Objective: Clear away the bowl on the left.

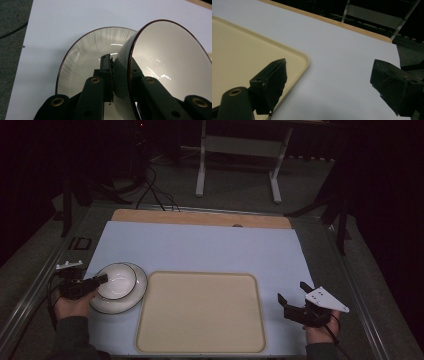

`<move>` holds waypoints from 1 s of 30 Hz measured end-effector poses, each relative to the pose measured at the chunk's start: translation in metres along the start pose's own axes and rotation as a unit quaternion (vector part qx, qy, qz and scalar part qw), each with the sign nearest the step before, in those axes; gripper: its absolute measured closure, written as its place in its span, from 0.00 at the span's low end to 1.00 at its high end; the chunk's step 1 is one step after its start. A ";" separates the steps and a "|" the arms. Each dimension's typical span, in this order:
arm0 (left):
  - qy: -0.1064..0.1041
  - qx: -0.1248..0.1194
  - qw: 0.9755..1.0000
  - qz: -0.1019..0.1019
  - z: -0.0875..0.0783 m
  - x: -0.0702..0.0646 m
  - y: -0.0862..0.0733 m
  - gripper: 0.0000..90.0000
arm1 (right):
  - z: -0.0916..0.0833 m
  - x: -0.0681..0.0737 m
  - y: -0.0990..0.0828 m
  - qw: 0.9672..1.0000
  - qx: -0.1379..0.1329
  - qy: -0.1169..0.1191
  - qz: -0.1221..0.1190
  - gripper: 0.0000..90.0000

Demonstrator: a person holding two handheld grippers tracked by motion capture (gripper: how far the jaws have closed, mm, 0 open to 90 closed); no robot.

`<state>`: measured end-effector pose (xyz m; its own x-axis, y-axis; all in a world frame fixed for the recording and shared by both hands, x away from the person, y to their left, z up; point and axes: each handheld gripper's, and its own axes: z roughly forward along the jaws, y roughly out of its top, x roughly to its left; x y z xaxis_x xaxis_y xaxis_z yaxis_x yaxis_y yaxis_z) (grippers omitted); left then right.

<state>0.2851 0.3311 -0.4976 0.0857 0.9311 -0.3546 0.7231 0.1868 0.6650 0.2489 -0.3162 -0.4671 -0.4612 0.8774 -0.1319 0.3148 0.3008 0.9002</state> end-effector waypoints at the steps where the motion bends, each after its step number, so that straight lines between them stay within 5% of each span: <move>1: -0.001 -0.002 1.000 -0.002 0.000 0.000 0.000 0.90 | 0.000 0.000 0.000 1.000 0.000 0.000 0.000 0.15; 30: -0.045 -0.042 0.998 -0.022 -0.015 -0.012 0.001 0.89 | -0.001 0.000 0.000 1.000 0.000 -0.002 0.000 0.15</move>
<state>0.2750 0.3249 -0.4828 0.1190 0.8906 -0.4390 0.6672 0.2557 0.6996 0.2484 -0.3166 -0.4666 -0.4574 0.8792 -0.1332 0.3148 0.3002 0.9004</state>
